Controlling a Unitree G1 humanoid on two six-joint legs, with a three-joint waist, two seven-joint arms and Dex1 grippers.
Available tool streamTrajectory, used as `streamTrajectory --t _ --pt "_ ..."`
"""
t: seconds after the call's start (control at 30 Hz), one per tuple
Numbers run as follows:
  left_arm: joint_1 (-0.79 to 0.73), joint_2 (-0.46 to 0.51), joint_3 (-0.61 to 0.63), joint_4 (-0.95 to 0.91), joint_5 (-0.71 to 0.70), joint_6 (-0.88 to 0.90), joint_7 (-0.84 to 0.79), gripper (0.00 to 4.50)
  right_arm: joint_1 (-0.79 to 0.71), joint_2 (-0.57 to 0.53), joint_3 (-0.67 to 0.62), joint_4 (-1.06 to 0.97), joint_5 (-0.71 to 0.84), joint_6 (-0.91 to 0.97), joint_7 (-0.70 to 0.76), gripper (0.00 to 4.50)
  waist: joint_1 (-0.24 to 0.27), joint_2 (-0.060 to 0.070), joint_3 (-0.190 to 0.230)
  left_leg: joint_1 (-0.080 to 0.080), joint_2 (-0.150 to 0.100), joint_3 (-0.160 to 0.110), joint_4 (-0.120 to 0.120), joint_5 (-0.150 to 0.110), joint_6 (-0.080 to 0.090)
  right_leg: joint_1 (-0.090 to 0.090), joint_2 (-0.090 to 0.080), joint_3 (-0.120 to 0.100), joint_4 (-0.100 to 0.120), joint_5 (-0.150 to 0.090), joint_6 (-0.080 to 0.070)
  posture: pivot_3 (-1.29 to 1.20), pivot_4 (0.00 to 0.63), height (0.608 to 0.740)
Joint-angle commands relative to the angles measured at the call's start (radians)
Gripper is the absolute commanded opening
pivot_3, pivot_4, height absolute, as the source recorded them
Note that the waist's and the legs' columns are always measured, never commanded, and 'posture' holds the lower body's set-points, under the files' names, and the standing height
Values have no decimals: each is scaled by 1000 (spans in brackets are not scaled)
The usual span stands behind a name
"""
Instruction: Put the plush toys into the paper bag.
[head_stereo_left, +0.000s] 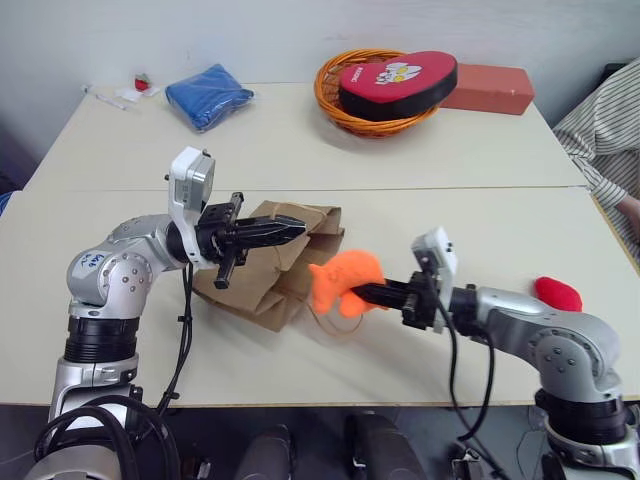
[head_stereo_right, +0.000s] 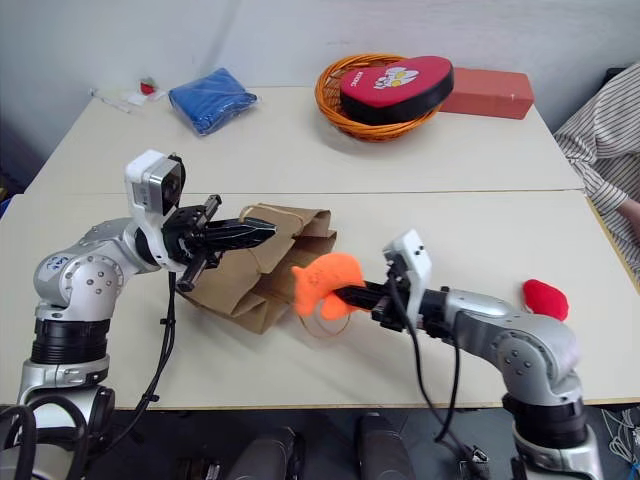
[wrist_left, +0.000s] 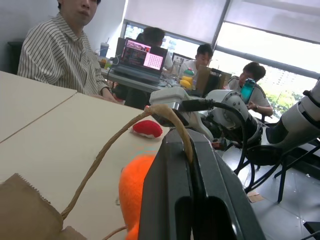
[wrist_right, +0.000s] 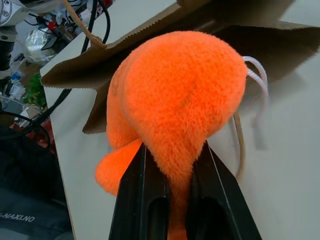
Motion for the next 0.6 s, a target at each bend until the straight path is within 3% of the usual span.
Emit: streamTrajectory --t 0.03,0.23,0.6 --pt "-23 -9 -3 -49 -32 14 -2 0 -53 34 44 29 -35 6 -48 5 3 0 0 0 0 0 0 0 0 0 0 0 0 0 0 0 150 740" --pt "-34 -35 -11 -49 -28 15 2 0 -152 76 103 117 -76 46 -77 5 -1 0 0 -1 0 0 0 0 0 0 0 0 -1 0 0 0 150 740" --pt "-35 -106 -37 -46 -19 1 10 0 -328 273 128 324 -107 157 -131 5 -5 0 0 -1 0 0 0 0 0 -2 0 -1 1 0 0 0 150 740"
